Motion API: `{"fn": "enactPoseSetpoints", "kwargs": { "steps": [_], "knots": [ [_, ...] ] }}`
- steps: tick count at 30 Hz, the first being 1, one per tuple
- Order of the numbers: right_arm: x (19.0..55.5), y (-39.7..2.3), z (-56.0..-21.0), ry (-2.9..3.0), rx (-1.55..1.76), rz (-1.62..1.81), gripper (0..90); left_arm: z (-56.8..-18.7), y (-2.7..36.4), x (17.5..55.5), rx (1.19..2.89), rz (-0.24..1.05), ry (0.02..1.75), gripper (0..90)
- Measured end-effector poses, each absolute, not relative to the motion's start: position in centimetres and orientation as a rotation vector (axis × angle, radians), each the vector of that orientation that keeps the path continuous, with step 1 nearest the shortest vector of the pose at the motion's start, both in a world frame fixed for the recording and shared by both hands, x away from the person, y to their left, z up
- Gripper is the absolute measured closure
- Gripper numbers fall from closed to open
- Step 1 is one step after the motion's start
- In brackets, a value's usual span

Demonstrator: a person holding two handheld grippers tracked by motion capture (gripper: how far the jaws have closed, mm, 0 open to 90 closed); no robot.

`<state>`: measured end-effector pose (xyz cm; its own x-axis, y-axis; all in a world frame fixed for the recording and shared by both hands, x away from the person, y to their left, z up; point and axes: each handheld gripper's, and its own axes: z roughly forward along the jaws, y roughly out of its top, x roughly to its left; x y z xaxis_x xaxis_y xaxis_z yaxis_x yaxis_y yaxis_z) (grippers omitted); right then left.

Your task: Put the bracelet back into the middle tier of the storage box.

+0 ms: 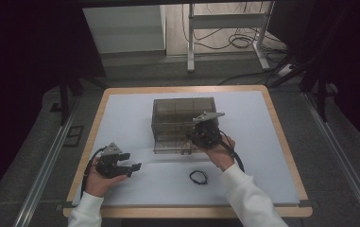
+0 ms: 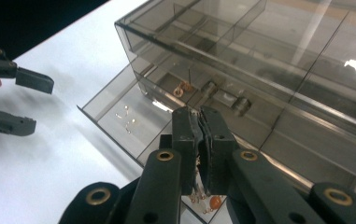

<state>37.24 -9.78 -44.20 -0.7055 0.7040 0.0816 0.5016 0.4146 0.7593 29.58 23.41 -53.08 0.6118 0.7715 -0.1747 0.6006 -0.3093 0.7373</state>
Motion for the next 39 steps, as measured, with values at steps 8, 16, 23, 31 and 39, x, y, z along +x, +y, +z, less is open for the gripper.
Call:
{"fn": "enactPoseSetpoints", "kwargs": {
  "steps": [8,16,23,31,39],
  "knots": [
    [37.4,-9.6,-44.7,2.452,1.056,1.128,85.5,-53.1,23.4,29.6,2.031,0.268,1.078,30.4],
    [37.9,-9.3,-45.6,2.493,1.055,1.073,85.5,-53.1,23.4,29.6,2.028,0.264,1.082,30.4],
    [38.2,-9.1,-46.1,2.528,1.066,1.021,85.3,-53.1,23.4,29.6,2.032,0.264,1.08,30.4],
    [38.6,-9.0,-46.6,2.559,1.075,0.985,74.4,-53.1,23.5,29.6,2.03,0.264,1.082,30.4],
    [38.4,-9.5,-46.0,2.529,1.094,1.045,60.8,-53.1,23.5,29.6,2.027,0.264,1.084,30.4]
  ]
}}
